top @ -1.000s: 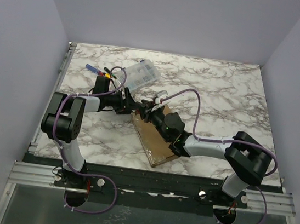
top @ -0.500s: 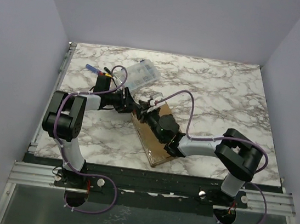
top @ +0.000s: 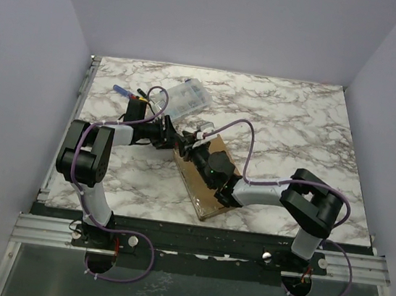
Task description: Unpack the express box
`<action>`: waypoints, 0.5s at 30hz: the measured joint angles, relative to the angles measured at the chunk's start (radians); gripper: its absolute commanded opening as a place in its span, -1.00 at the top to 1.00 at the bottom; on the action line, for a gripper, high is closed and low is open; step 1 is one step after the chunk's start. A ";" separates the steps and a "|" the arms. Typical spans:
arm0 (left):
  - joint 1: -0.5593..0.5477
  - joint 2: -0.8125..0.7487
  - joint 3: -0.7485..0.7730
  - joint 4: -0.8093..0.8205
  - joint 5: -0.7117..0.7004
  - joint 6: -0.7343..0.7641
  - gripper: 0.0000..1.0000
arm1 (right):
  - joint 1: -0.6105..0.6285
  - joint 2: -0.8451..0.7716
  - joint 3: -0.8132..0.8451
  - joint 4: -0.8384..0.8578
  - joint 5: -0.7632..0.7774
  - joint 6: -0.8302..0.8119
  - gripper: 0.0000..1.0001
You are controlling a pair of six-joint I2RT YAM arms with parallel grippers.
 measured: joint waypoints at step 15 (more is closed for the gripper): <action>-0.002 0.001 0.002 -0.002 0.003 0.000 0.01 | 0.013 0.018 0.006 0.001 0.001 0.002 0.99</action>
